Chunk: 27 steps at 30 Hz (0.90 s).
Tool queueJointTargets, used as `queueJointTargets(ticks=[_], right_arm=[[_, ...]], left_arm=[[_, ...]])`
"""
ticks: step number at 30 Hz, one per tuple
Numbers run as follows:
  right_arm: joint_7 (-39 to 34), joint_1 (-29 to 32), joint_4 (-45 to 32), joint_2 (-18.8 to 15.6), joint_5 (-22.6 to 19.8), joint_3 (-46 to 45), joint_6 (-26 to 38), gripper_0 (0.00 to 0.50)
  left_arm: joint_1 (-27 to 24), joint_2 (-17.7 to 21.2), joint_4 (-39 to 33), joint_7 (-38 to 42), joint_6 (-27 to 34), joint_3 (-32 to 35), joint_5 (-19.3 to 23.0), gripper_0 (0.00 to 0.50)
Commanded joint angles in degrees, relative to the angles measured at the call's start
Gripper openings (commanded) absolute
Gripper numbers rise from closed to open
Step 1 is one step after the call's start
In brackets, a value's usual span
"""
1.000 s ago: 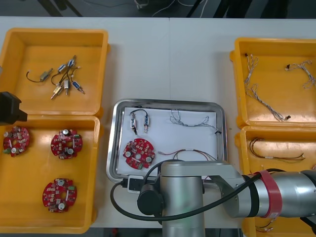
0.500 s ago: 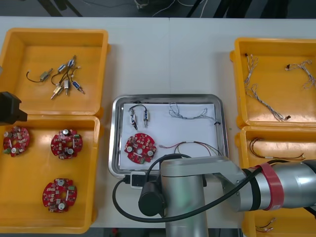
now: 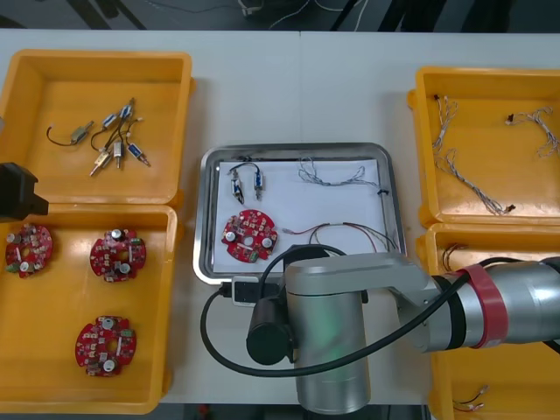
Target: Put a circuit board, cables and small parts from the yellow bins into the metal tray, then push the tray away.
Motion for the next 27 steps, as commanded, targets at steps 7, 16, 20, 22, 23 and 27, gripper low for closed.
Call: queueJointTargets(ticks=[7, 16, 20, 22, 23, 27], right_arm=[[2.51, -5.44, -0.01, -2.0, 1.47, 0.68, 0.32, 0.0], [2.51, -7.63, 3.5, -1.74, 2.17, 0.59, 0.23, 0.0], [2.51, -8.69, 4.73, -1.21, 2.34, 0.59, 0.05, 0.0], [2.51, -9.39, 5.7, -0.86, 2.43, 0.59, 0.05, 0.0], [2.51, -9.48, 5.87, -0.77, 2.34, 0.59, 0.05, 0.0], [2.51, -10.53, 7.46, -0.07, 2.34, 0.41, -0.12, 0.0]], left_arm=[[1.23, -0.22, -1.55, -4.58, 0.39, 1.77, -0.47, 0.5], [1.23, -0.22, -1.55, -4.58, 0.39, 1.77, -0.47, 0.5], [1.23, -0.22, -1.55, -4.58, 0.39, 1.77, -0.47, 0.5], [1.23, -0.22, -1.55, -4.58, 0.39, 1.77, -0.47, 0.5], [1.23, -0.22, -1.55, -4.58, 0.39, 1.77, -0.47, 0.5], [1.23, -0.22, -1.55, -4.58, 0.39, 1.77, -0.47, 0.5]])
